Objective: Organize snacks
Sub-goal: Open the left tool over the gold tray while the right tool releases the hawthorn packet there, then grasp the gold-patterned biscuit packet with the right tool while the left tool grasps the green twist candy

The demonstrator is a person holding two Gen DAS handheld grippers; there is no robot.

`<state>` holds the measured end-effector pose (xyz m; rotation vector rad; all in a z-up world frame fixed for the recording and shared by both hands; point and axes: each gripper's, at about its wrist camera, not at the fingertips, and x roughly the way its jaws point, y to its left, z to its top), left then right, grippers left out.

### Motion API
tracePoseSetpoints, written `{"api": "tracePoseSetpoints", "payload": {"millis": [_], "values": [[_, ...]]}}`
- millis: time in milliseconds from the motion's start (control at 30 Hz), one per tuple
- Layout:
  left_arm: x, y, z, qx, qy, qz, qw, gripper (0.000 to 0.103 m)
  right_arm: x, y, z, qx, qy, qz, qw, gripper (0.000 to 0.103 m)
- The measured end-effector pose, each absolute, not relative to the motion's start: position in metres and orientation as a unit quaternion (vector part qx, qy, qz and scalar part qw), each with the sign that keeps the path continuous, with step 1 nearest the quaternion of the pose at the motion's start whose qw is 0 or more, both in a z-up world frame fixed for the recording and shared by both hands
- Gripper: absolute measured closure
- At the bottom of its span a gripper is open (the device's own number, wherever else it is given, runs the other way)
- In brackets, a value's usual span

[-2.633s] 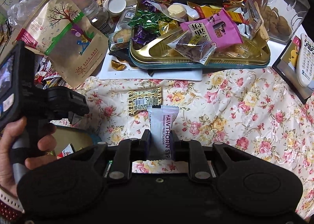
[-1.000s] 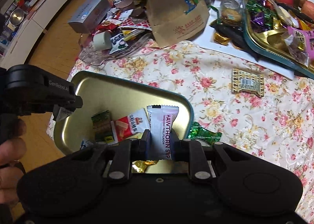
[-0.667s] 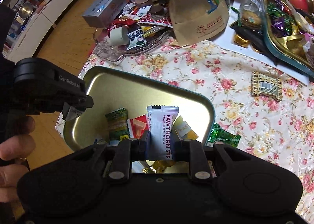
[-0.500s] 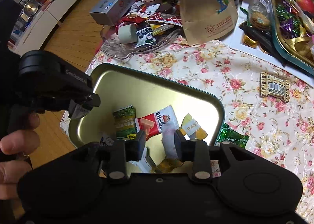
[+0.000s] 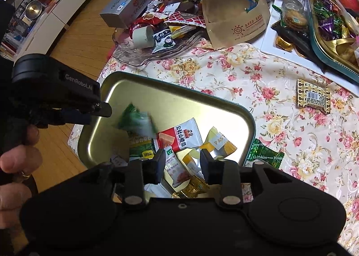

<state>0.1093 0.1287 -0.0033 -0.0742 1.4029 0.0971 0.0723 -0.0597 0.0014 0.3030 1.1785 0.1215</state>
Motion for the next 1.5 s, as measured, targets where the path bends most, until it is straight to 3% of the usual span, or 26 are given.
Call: {"api": "tracePoseSetpoints", "payload": {"millis": [567, 933, 1233, 1500], "values": [[0.089, 0.04, -0.019, 0.033, 0.662, -0.07, 0.746, 0.061, 0.074, -0.14, -0.013, 0.195, 0.556, -0.049, 0.806, 0.067], [0.079, 0.003, -0.022, 0.015, 0.676, -0.085, 0.732, 0.061, 0.082, -0.245, -0.049, 0.309, 0.489, -0.193, 0.792, 0.067], [0.072, -0.001, -0.028, 0.051, 0.67, -0.07, 0.738, 0.061, 0.088, -0.264, -0.093, 0.384, 0.442, -0.257, 0.769, 0.067], [0.066, 0.006, -0.028, 0.072, 0.664, -0.07, 0.741, 0.061, 0.1, -0.272, -0.101, 0.456, 0.406, -0.279, 0.742, 0.048]]}}
